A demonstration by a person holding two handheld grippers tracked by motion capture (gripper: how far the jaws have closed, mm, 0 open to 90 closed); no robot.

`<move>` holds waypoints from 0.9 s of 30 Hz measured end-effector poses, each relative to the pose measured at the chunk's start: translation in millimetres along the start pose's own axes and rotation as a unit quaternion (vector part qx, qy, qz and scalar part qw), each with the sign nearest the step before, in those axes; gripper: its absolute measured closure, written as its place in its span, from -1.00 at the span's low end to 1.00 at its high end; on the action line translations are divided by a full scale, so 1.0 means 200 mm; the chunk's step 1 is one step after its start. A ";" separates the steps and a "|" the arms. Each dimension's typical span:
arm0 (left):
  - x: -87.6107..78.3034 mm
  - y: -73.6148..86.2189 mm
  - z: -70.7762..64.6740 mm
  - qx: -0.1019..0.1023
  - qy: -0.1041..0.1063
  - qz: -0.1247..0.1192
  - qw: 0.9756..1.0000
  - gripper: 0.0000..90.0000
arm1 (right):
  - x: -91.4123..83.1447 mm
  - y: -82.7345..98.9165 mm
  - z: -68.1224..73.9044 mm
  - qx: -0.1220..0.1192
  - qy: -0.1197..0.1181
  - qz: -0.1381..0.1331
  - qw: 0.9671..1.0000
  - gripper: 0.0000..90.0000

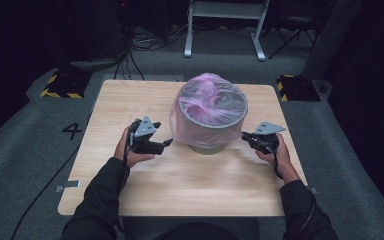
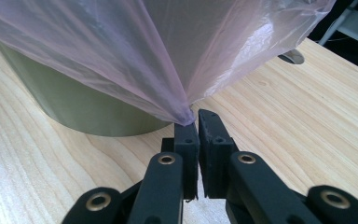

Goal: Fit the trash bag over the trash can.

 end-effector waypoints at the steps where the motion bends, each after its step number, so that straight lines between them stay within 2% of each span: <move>1: -0.01 -0.04 0.03 -0.007 -0.010 -0.010 1.000 -0.42 | 0.00 0.00 0.00 0.000 0.001 0.000 1.000 0.91; 4: -0.02 -0.16 0.10 -0.018 -0.036 -0.034 0.999 -0.39 | 0.00 0.00 0.01 0.003 -0.004 -0.002 1.000 0.82; 6: 0.00 -0.24 0.15 -0.017 -0.051 -0.039 0.998 -0.39 | 0.00 0.00 0.02 -0.006 -0.006 0.000 1.000 0.72; 9: 0.05 -0.34 0.20 -0.012 -0.078 -0.041 0.996 -0.39 | -0.01 0.00 0.03 -0.007 -0.010 -0.002 1.000 0.68; 11: 0.07 -0.41 0.23 -0.020 -0.075 -0.055 0.995 -0.39 | -0.01 0.00 0.03 -0.008 -0.008 0.000 1.000 0.66; 12: 0.10 -0.47 0.25 -0.027 -0.070 -0.060 0.995 -0.39 | -0.01 0.01 0.03 -0.011 -0.006 0.001 1.000 0.63; 13: 0.10 -0.47 0.25 -0.027 -0.070 -0.060 0.995 -0.39 | -0.01 0.01 0.03 -0.011 -0.006 0.001 1.000 0.63; 15: 0.13 -0.52 0.25 -0.026 -0.070 -0.061 0.995 -0.39 | -0.01 0.01 0.03 -0.010 -0.005 -0.001 1.000 0.62; 20: 0.23 -0.60 0.25 -0.022 -0.053 -0.048 0.997 -0.37 | -0.04 0.00 0.02 -0.004 -0.004 -0.010 1.000 0.56; 23: 0.29 -0.63 0.26 -0.022 -0.048 -0.042 0.998 -0.35 | -0.05 0.00 0.03 -0.011 -0.009 -0.013 1.000 0.43; 24: 0.34 -0.65 0.26 -0.027 -0.038 -0.035 0.998 -0.30 | -0.05 -0.01 0.04 -0.018 -0.009 -0.013 1.000 0.32; 27: 0.38 -0.66 0.27 -0.029 -0.039 -0.027 0.998 -0.26 | -0.06 -0.01 0.05 -0.025 -0.013 -0.010 1.000 0.25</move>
Point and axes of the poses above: each handheld gripper's, and its own axes: x roughly forward along the jaws, y roughly out of its underside, z roughly to its left, the point moved 6 cm from there along x, roughly forward along the jaws, and after that the axes turned 3 degrees about x, right-handed, at the moved point
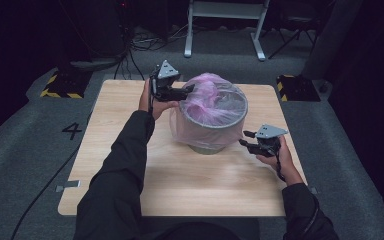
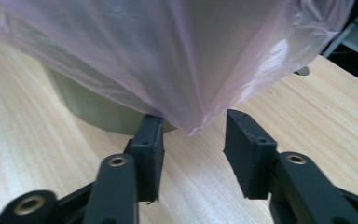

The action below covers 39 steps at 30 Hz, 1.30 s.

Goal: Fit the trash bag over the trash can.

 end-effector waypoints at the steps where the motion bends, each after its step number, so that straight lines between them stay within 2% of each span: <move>1: 0.04 -0.01 0.01 -0.009 0.009 0.004 1.000 -0.26 | 0.00 0.00 0.01 -0.003 -0.004 0.004 1.000 0.21; 2: 0.04 -0.01 0.01 -0.009 0.009 0.004 1.000 -0.26 | 0.00 0.00 0.01 -0.003 -0.004 0.004 1.000 0.21; 4: 0.09 -0.02 0.02 -0.025 0.020 0.011 0.999 -0.28 | 0.00 0.01 0.02 -0.013 -0.005 0.012 1.000 0.17; 6: 0.10 -0.03 0.03 -0.030 0.017 0.013 0.999 -0.32 | 0.00 0.02 0.03 -0.013 -0.005 0.015 1.000 0.16; 12: 0.18 -0.08 0.04 -0.026 0.009 0.033 0.999 -0.30 | 0.00 0.02 0.03 -0.013 -0.006 0.015 1.000 0.16; 14: 0.20 -0.08 0.04 -0.017 0.001 0.047 0.999 -0.21 | -0.01 0.02 0.03 -0.012 -0.008 0.014 1.000 0.15; 15: 0.22 -0.08 0.04 -0.015 0.001 0.051 0.999 -0.04 | -0.01 0.02 0.03 -0.012 -0.008 0.013 1.000 0.15; 16: 0.22 -0.08 0.04 -0.013 0.000 0.055 0.998 -0.04 | -0.01 0.02 0.03 -0.012 -0.008 0.013 1.000 0.15; 17: 0.24 -0.08 0.03 -0.005 -0.004 0.059 0.998 0.05 | -0.02 0.02 0.03 -0.013 -0.009 0.011 1.000 0.15; 20: 0.25 -0.09 0.03 -0.004 0.002 0.058 0.998 0.32 | -0.03 0.02 0.03 -0.012 -0.011 0.008 1.000 0.15; 21: 0.26 -0.09 0.04 -0.002 0.001 0.056 0.998 0.32 | -0.04 0.02 0.03 -0.012 -0.011 0.006 1.000 0.15; 22: 0.26 -0.09 0.04 -0.001 0.000 0.056 0.998 0.45 | -0.04 0.02 0.03 -0.014 -0.013 0.003 1.000 0.15; 24: 0.27 -0.08 0.05 0.004 0.004 0.061 0.998 0.60 | -0.05 0.02 0.04 -0.015 -0.017 0.000 1.000 0.15; 25: 0.27 -0.07 0.07 0.004 -0.001 0.067 0.998 0.67 | -0.07 0.01 0.05 -0.018 -0.018 -0.001 1.000 0.16; 27: 0.27 -0.07 0.08 0.001 -0.005 0.068 0.998 0.74 | -0.08 0.01 0.05 -0.019 -0.020 -0.004 1.000 0.17; 29: 0.27 -0.05 0.11 0.001 -0.021 0.074 0.997 0.78 | -0.08 0.01 0.06 -0.020 -0.022 -0.004 1.000 0.18; 30: 0.28 -0.04 0.12 0.004 -0.027 0.084 0.996 0.82 | -0.09 0.01 0.07 -0.021 -0.033 -0.009 0.999 0.19; 34: 0.29 -0.02 0.13 0.001 -0.026 0.087 0.996 0.91 | -0.09 0.00 0.10 -0.031 -0.043 -0.009 0.999 0.19; 35: 0.30 -0.01 0.14 0.003 -0.031 0.095 0.995 0.92 | -0.09 0.00 0.10 -0.033 -0.046 -0.009 0.998 0.19; 39: 0.32 0.05 0.18 -0.019 -0.027 0.103 0.994 0.95 | -0.09 0.00 0.13 -0.040 -0.053 -0.006 0.998 0.17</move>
Point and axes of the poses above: each handheld gripper's, and its own axes: x roughly forward along the jaws, y roughly out of its underside, z roughly to its left, the point moved 6 cm from there along x, roughly forward along the jaws, and after that the axes turned 3 degrees about x, right-handed, at the moved point
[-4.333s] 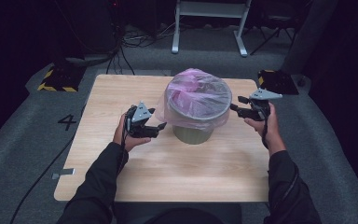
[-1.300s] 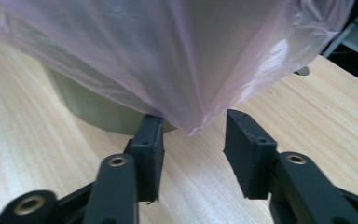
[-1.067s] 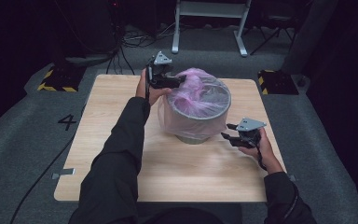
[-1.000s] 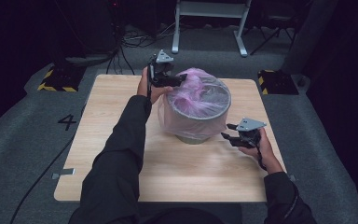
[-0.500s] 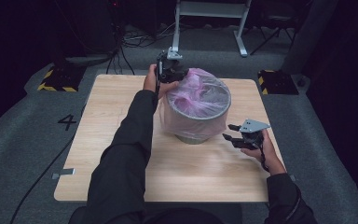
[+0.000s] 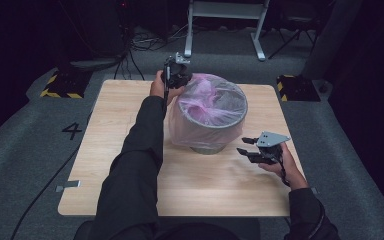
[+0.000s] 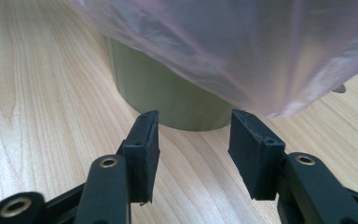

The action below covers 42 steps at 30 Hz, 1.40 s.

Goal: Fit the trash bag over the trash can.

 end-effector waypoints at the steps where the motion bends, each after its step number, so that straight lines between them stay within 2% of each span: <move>1: 0.01 0.01 0.01 -0.018 0.014 -0.005 1.000 0.95 | 0.00 0.00 0.00 0.000 0.000 0.000 1.000 0.17; 2: 0.01 0.02 0.02 -0.033 0.020 -0.016 0.999 0.95 | 0.00 0.00 0.00 0.000 0.000 0.000 1.000 0.16; 3: 0.01 0.03 0.03 -0.051 0.036 -0.027 0.998 0.95 | 0.00 0.00 0.00 0.000 0.000 0.000 1.000 0.16; 4: 0.02 0.05 0.04 -0.077 0.061 -0.034 0.995 0.89 | 0.00 0.00 0.00 0.002 -0.003 0.000 1.000 0.16; 5: 0.02 0.05 0.04 -0.077 0.061 -0.034 0.995 0.84 | 0.00 0.00 0.00 0.002 -0.003 0.000 1.000 0.16; 6: 0.02 0.07 0.07 -0.085 0.056 -0.031 0.994 0.84 | 0.00 0.01 0.00 0.001 -0.001 0.003 1.000 0.16; 9: 0.01 0.09 0.09 -0.090 0.047 -0.031 0.994 0.89 | 0.00 0.02 0.00 0.003 -0.001 0.005 1.000 0.16; 11: 0.01 0.10 0.10 -0.088 0.042 -0.029 0.995 0.97 | 0.00 0.02 0.00 0.000 -0.001 0.009 1.000 0.16; 12: 0.01 0.11 0.10 -0.080 0.040 -0.025 0.996 0.97 | 0.00 0.02 0.00 0.000 0.000 0.009 1.000 0.16; 15: 0.02 0.13 0.07 -0.063 0.058 -0.027 0.996 1.00 | 0.00 0.02 0.00 0.003 0.001 0.009 1.000 0.16; 17: 0.02 0.15 0.06 -0.066 0.063 -0.035 0.995 1.00 | 0.00 0.02 0.00 0.004 0.002 0.008 1.000 0.16; 20: 0.02 0.19 0.05 -0.063 0.066 -0.030 0.995 1.00 | 0.00 0.02 0.00 0.002 0.002 0.008 1.000 0.17; 24: 0.03 0.26 0.05 -0.074 0.075 -0.029 0.994 1.00 | 0.01 0.03 0.00 0.004 0.006 0.012 1.000 0.16; 26: 0.05 0.31 0.05 -0.079 0.074 -0.022 0.994 1.00 | 0.01 0.03 0.00 0.005 0.006 0.012 1.000 0.16; 29: 0.05 0.35 0.04 -0.081 0.082 -0.016 0.993 1.00 | 0.01 0.02 0.00 0.005 0.007 0.012 1.000 0.16; 31: 0.05 0.36 0.04 -0.083 0.082 -0.017 0.993 1.00 | 0.01 0.02 0.00 0.005 0.006 0.011 1.000 0.16; 33: 0.04 0.38 0.04 -0.082 0.069 -0.016 0.994 1.00 | 0.01 0.02 0.00 0.005 0.005 0.011 1.000 0.16; 34: 0.03 0.38 0.06 -0.086 0.051 -0.021 0.995 0.91 | 0.01 0.02 0.00 0.004 0.005 0.011 1.000 0.16; 35: 0.02 0.38 0.08 -0.093 0.030 -0.022 0.995 0.61 | 0.01 0.02 0.00 0.005 0.006 0.011 1.000 0.16; 36: -0.04 0.37 0.09 -0.107 0.021 -0.049 0.993 0.21 | 0.01 0.02 0.00 0.004 0.005 0.010 1.000 0.15; 37: -0.04 0.37 0.09 -0.107 0.021 -0.049 0.993 0.26 | 0.01 0.02 0.00 0.004 0.005 0.010 1.000 0.15; 38: -0.10 0.35 0.10 -0.091 0.011 -0.060 0.994 0.17 | 0.01 0.02 0.00 0.008 0.006 0.010 1.000 0.14; 39: -0.10 0.35 0.10 -0.091 0.011 -0.060 0.994 0.08 | 0.01 0.02 0.00 0.008 0.006 0.010 1.000 0.14; 40: -0.16 0.34 0.10 -0.079 -0.004 -0.059 0.995 -0.08 | 0.01 0.02 -0.01 0.010 0.008 0.011 1.000 0.11; 41: -0.16 0.34 0.10 -0.079 -0.004 -0.059 0.995 -0.24 | 0.01 0.02 -0.01 0.010 0.008 0.011 1.000 0.11; 42: -0.20 0.34 0.10 -0.076 -0.006 -0.060 0.995 -0.24 | 0.01 0.02 -0.02 0.014 0.008 0.013 1.000 0.08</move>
Point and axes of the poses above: each handheld gripper's, and its own axes: x roughly forward along the jaws, y roughly out of its underside, z roughly to its left, the point moved 6 cm from there along x, roughly forward along the jaws, and after that the axes turned 3 degrees about x, right-handed, at the moved point
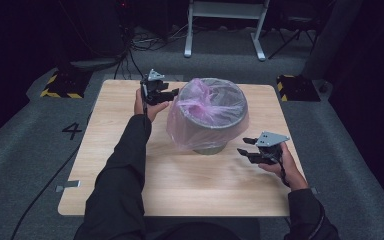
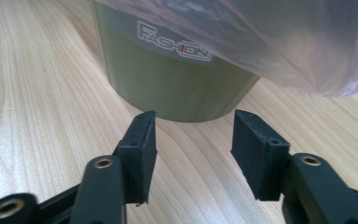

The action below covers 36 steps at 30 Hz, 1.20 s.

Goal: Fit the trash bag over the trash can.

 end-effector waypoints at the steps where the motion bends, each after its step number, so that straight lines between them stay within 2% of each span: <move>1: -0.04 -0.01 -0.01 0.010 -0.007 -0.003 1.000 -0.30 | 0.00 0.00 -0.01 0.003 0.000 0.000 1.000 0.04; 2: -0.08 -0.01 -0.02 0.028 -0.009 -0.003 1.000 -0.40 | 0.00 0.01 -0.02 0.009 0.005 0.005 1.000 -0.08; 3: -0.12 0.00 -0.04 0.042 -0.004 0.000 0.999 -0.40 | 0.00 0.01 -0.02 0.009 0.005 0.005 1.000 -0.08; 4: -0.19 0.03 -0.09 0.065 0.009 0.006 0.998 -0.45 | -0.01 0.02 -0.04 0.024 0.012 0.006 1.000 -0.20; 5: -0.23 0.06 -0.11 0.076 0.012 0.016 0.997 -0.49 | -0.01 0.02 -0.05 0.033 0.015 0.007 0.999 -0.25; 6: -0.26 0.09 -0.13 0.084 0.011 0.024 0.996 -0.54 | -0.01 0.02 -0.06 0.043 0.019 0.007 0.999 -0.31; 7: -0.26 0.09 -0.13 0.084 0.011 0.024 0.996 -0.55 | -0.01 0.02 -0.06 0.043 0.019 0.007 0.999 -0.31; 8: -0.31 0.17 -0.17 0.098 0.020 0.038 0.994 -0.55 | -0.02 0.03 -0.08 0.054 0.020 0.011 0.998 -0.37; 9: -0.31 0.17 -0.17 0.098 0.020 0.038 0.994 -0.58 | -0.02 0.03 -0.08 0.054 0.020 0.011 0.998 -0.37; 11: -0.34 0.26 -0.20 0.104 0.020 0.053 0.993 -0.60 | -0.03 0.03 -0.09 0.063 0.031 0.016 0.997 -0.41; 12: -0.37 0.34 -0.22 0.113 0.007 0.080 0.990 -0.61 | -0.03 0.03 -0.11 0.080 0.034 0.013 0.996 -0.41; 13: -0.37 0.34 -0.22 0.113 0.007 0.080 0.990 -0.62 | -0.03 0.03 -0.11 0.080 0.034 0.013 0.996 -0.41; 16: -0.41 0.46 -0.25 0.103 0.020 0.097 0.990 -0.62 | -0.03 0.04 -0.14 0.091 0.058 0.021 0.994 -0.46; 17: -0.44 0.52 -0.27 0.111 0.015 0.111 0.988 -0.61 | -0.03 0.05 -0.15 0.097 0.058 0.025 0.993 -0.48; 19: -0.45 0.55 -0.28 0.110 0.017 0.114 0.987 -0.60 | -0.03 0.06 -0.15 0.096 0.059 0.027 0.993 -0.50; 20: -0.47 0.62 -0.32 0.114 0.028 0.126 0.985 -0.53 | -0.04 0.05 -0.16 0.098 0.062 0.027 0.993 -0.51; 21: -0.47 0.62 -0.32 0.114 0.028 0.126 0.985 -0.49 | -0.04 0.05 -0.16 0.098 0.062 0.027 0.993 -0.51; 22: -0.48 0.65 -0.34 0.116 0.030 0.136 0.983 -0.49 | -0.04 0.05 -0.16 0.104 0.060 0.023 0.992 -0.50; 23: -0.48 0.67 -0.36 0.118 0.032 0.144 0.982 -0.52 | -0.05 0.03 -0.16 0.110 0.059 0.016 0.992 -0.48; 24: -0.51 0.73 -0.40 0.121 0.046 0.152 0.980 -0.53 | -0.07 0.00 -0.18 0.118 0.063 0.001 0.991 -0.47; 25: -0.51 0.73 -0.40 0.121 0.046 0.152 0.980 -0.55 | -0.07 0.00 -0.18 0.118 0.063 0.001 0.991 -0.47; 29: -0.53 0.83 -0.45 0.117 0.058 0.164 0.978 -0.55 | -0.12 -0.06 -0.19 0.117 0.077 -0.011 0.990 -0.46; 31: -0.54 0.88 -0.47 0.110 0.062 0.167 0.978 -0.56 | -0.14 -0.08 -0.19 0.120 0.077 -0.018 0.990 -0.47; 32: -0.55 0.90 -0.47 0.116 0.061 0.159 0.979 -0.56 | -0.17 -0.11 -0.20 0.118 0.082 -0.022 0.989 -0.47; 34: -0.55 0.91 -0.48 0.115 0.061 0.154 0.979 -0.55 | -0.18 -0.13 -0.21 0.118 0.084 -0.024 0.989 -0.47; 36: -0.55 0.93 -0.48 0.118 0.057 0.158 0.979 -0.55 | -0.20 -0.16 -0.22 0.118 0.090 -0.032 0.988 -0.48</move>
Point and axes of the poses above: each handheld gripper's, and its own axes: x roughly forward along the jaws, y roughly out of its underside, z roughly to its left, the point moved 6 cm from there along x, roughly forward along the jaws, and after that the axes turned 3 degrees about x, right-handed, at the moved point
